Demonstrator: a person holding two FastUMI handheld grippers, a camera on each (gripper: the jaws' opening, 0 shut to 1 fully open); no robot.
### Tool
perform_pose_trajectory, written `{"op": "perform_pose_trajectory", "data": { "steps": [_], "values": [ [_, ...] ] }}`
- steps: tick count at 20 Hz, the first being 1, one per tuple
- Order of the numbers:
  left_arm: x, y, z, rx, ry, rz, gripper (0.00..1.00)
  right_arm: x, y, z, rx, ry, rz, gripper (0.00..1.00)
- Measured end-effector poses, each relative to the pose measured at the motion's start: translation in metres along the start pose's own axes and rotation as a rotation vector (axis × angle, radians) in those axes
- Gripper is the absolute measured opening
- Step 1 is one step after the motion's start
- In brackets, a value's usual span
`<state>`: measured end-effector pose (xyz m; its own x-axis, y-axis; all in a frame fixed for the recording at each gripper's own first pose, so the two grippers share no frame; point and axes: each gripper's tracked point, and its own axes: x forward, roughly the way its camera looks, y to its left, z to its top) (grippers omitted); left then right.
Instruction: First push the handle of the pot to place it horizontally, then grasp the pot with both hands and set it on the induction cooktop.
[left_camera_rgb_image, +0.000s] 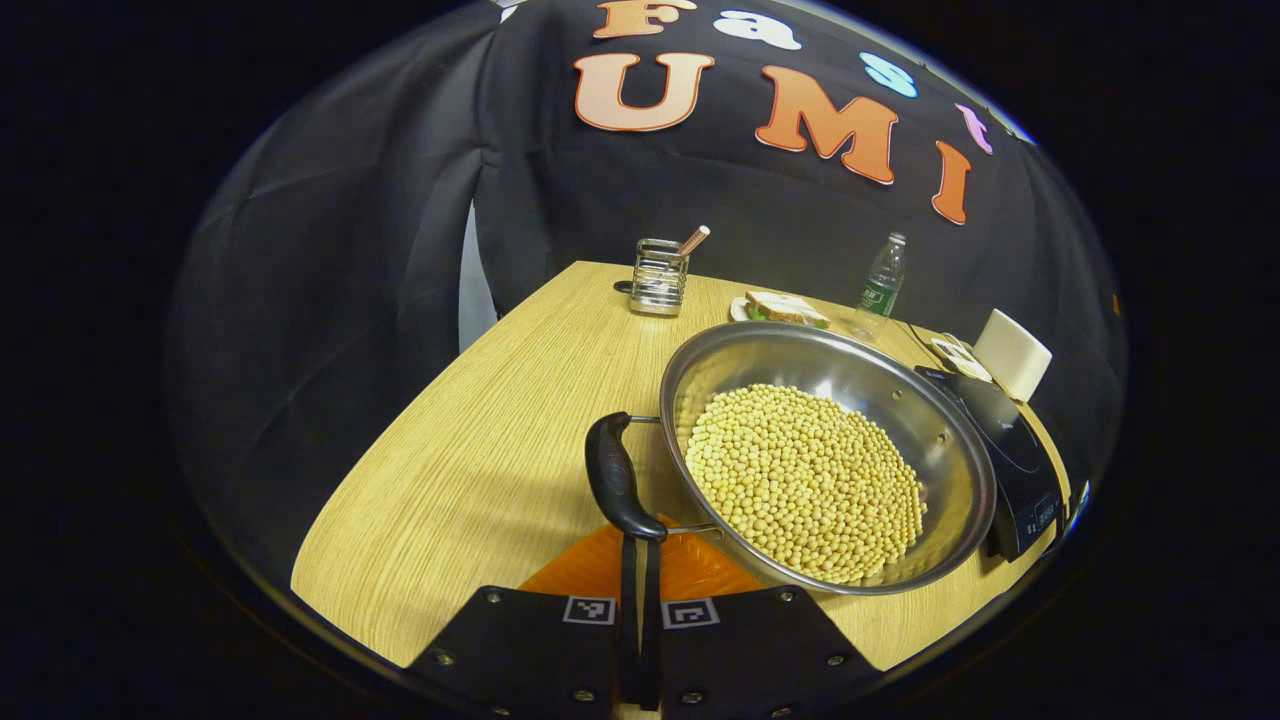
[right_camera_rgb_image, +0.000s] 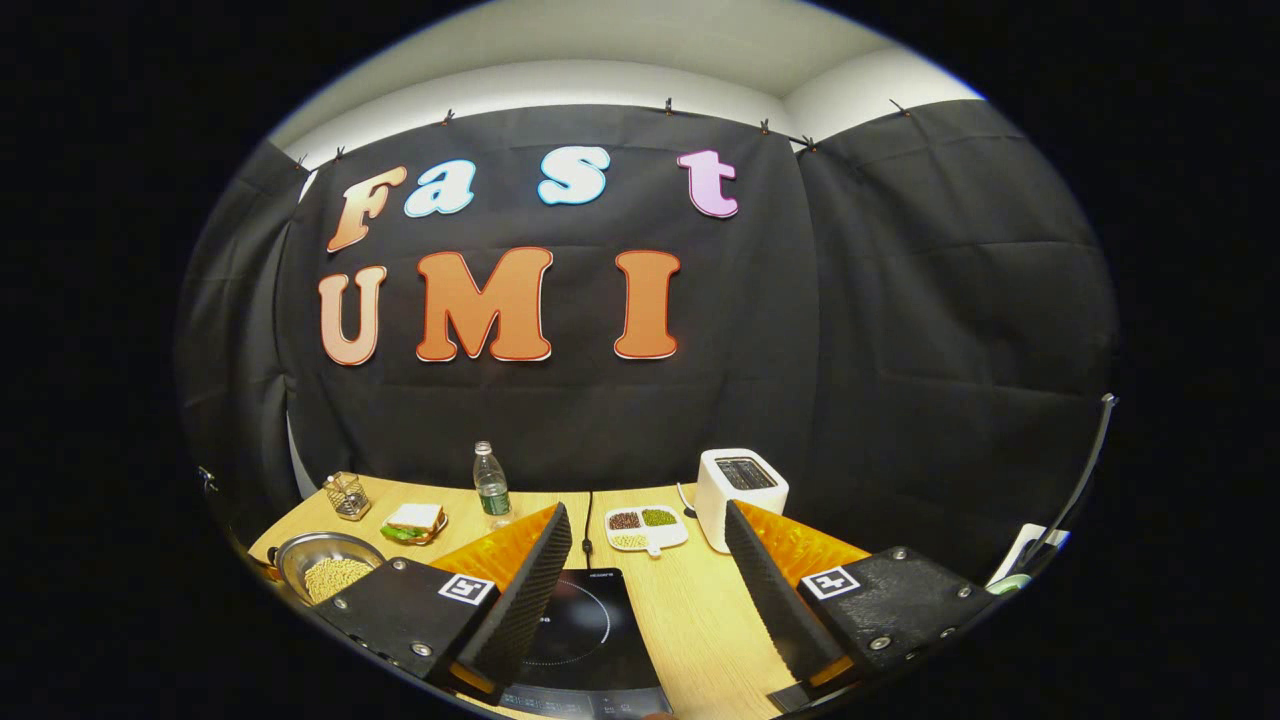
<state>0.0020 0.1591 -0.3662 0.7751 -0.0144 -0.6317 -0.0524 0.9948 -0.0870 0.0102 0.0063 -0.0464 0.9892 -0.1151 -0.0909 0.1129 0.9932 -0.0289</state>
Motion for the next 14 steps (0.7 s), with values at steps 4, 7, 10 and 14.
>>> {"op": "perform_pose_trajectory", "data": {
  "steps": [4,7,10,14],
  "values": [
    [0.007,0.004,0.005,0.012,-0.010,-0.006,0.02,0.001,0.000,-0.001,0.002,0.002,-0.009,0.96],
    [0.011,0.007,0.008,0.014,-0.013,-0.012,0.02,0.001,-0.003,-0.001,-0.001,0.002,-0.022,0.96],
    [0.018,0.010,0.012,0.013,-0.014,-0.015,0.02,0.001,-0.002,-0.002,-0.004,0.002,-0.032,0.96],
    [0.029,0.013,0.019,0.016,-0.019,-0.022,0.02,0.003,0.006,-0.006,-0.015,0.007,-0.037,0.96]
  ]
}}
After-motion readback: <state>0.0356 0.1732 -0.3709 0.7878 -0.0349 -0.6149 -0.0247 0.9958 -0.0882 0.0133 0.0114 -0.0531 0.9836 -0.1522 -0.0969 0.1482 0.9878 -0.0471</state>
